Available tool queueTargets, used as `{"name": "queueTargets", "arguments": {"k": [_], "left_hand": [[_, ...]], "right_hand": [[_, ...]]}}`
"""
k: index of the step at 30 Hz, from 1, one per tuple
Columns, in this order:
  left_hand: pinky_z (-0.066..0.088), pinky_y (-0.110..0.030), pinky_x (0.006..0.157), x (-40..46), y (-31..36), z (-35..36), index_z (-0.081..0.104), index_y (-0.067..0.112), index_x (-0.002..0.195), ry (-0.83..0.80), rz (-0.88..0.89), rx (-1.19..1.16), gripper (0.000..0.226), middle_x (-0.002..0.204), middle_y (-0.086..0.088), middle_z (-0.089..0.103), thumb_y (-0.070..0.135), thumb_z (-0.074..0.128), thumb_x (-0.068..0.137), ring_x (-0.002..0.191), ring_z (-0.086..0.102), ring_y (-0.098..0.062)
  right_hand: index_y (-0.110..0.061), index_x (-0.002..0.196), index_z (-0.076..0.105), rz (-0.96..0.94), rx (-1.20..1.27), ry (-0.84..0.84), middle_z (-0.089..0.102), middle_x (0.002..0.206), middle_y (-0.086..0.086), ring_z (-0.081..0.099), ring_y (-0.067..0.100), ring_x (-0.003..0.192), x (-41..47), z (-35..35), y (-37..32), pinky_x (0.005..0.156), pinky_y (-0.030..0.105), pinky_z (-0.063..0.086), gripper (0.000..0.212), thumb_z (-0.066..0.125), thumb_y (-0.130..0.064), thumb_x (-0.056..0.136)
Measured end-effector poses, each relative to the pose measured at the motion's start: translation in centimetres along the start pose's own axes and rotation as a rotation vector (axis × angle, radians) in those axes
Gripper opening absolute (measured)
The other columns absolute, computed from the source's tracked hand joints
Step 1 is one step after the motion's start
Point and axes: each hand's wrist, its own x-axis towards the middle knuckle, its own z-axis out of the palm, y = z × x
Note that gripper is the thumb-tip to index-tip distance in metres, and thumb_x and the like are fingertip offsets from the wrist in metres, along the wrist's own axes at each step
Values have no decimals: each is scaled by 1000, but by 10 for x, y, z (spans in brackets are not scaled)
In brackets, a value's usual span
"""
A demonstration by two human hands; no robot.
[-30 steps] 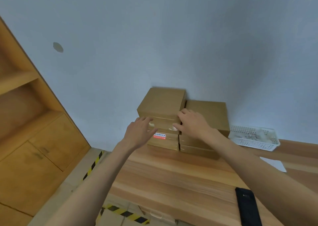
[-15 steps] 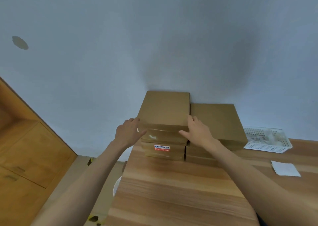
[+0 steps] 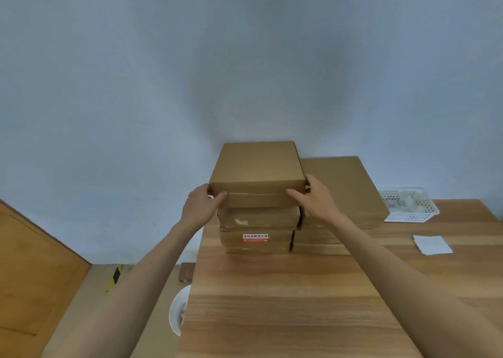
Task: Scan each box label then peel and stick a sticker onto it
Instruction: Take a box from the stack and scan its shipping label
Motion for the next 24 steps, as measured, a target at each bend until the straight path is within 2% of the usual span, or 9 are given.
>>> {"name": "queueTargets", "arguments": {"k": [2,4,7,8,11,14,18,20,24], "left_hand": [[55,-38,84,5,16,-11,67,14,111,43,56,-80,34,104,2,71,44,63,95,97,67,-21],[52,-25,75,7,38,-21,68,15,108,97,118,-157,29,98,4,69,42,62,97,94,66,-18],[44,-12,73,14,62,-34,68,16,121,121,209,-240,38,108,6,68,45,62,97,98,64,-11],[46,-14,81,17,67,-38,66,19,127,104,229,-269,45,115,7,66,50,62,96,103,62,-10],[48,-40,106,29,66,-42,51,30,145,14,220,-298,79,143,8,54,73,66,81,127,54,-15],[46,-51,111,31,62,-37,40,36,151,-49,227,-322,93,152,9,48,74,72,72,136,49,-18],[47,-46,109,31,57,-27,25,49,152,-145,271,-440,93,154,9,43,53,81,77,138,46,-16],[49,-43,106,33,54,-25,19,56,151,-191,275,-468,98,153,8,43,52,83,77,136,48,-16],[52,-24,89,34,58,-22,19,52,154,-159,274,-455,94,146,7,46,47,79,82,126,53,-14]], "right_hand": [[-16,136,55,-18,117,58,63,130,-2,58,19,120,2,-10,-12,102,41,50,60,72,-47,88],[-21,138,56,-39,212,104,65,126,-7,61,13,114,5,-22,-26,101,39,52,65,73,-54,84],[-29,129,61,-98,356,112,70,113,-17,66,3,103,7,-40,-45,92,27,55,51,77,-46,84],[-31,125,62,-115,388,105,72,110,-17,68,2,100,5,-47,-51,85,20,56,45,78,-41,85],[-31,122,60,-131,405,103,69,111,-10,65,5,96,3,-59,-54,68,9,51,40,78,-32,87],[-28,124,61,-140,359,163,65,117,1,63,13,98,6,-62,-48,66,12,50,43,77,-37,86],[-31,125,61,-121,319,235,64,115,1,65,15,96,10,-65,-45,64,12,44,45,73,-49,86],[-31,122,62,-117,360,262,65,113,2,67,15,91,11,-67,-47,63,11,45,43,73,-50,86],[-25,125,62,-88,381,246,69,97,-1,69,5,78,8,-73,-51,62,13,45,43,71,-47,89]]}}
